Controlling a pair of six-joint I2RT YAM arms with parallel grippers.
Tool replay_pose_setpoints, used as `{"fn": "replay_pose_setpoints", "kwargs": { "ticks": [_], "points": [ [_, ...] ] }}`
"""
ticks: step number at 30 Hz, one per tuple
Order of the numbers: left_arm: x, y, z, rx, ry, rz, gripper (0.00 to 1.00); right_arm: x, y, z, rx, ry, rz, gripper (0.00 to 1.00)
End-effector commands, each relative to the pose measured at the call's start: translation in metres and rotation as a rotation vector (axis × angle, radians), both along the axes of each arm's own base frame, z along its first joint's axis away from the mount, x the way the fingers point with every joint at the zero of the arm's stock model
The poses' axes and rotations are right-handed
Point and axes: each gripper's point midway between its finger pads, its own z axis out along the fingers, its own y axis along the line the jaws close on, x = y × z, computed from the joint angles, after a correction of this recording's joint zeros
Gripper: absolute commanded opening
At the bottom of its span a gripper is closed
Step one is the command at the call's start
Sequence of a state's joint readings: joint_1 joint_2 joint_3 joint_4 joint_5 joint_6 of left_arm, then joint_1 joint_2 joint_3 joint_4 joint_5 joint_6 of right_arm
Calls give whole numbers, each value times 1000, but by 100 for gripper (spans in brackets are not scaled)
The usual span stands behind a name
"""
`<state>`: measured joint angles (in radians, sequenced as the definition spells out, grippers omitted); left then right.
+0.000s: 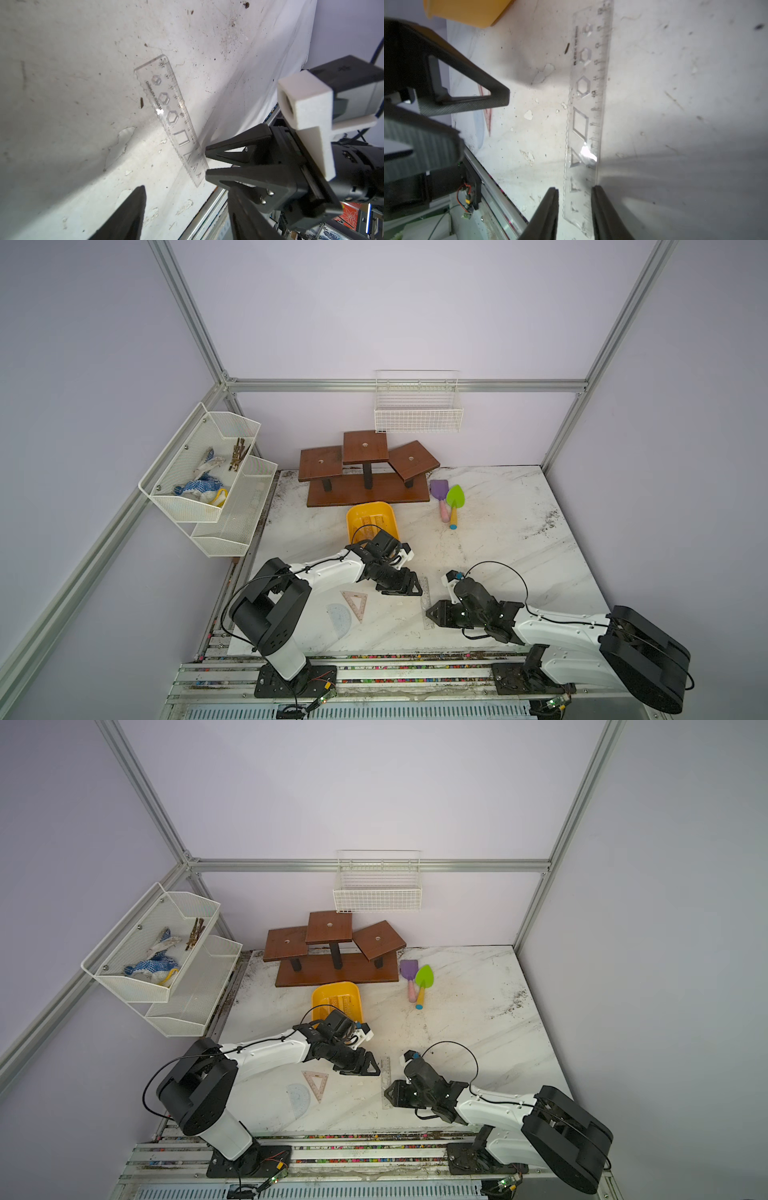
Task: Put the scattered rulers into the storage box
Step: Pick up the ruler from the center of the board.
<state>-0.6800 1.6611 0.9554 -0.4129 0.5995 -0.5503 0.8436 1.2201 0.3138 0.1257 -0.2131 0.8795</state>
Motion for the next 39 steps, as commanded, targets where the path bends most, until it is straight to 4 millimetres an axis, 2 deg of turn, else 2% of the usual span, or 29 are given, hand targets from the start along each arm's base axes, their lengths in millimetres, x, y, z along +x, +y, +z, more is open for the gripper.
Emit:
{"fn": "replay_pose_setpoints", "kwargs": {
  "ticks": [1, 5, 14, 27, 39],
  "points": [
    [4, -4, -1, -30, 13, 14, 64, 22, 2, 20, 50, -115, -31, 17],
    [5, -6, -5, -22, 22, 22, 63, 35, -2, 20, 80, -128, -40, 8],
    [6, -13, -17, -1, 45, 15, 61, 49, -2, 13, 107, -121, -14, 8],
    [5, -16, -27, 15, 68, 11, 61, 48, 2, -3, 118, -82, 16, 8],
    [3, -25, -35, 31, 83, -5, 58, 37, -9, -29, 77, -32, 11, 7]
  ]
}}
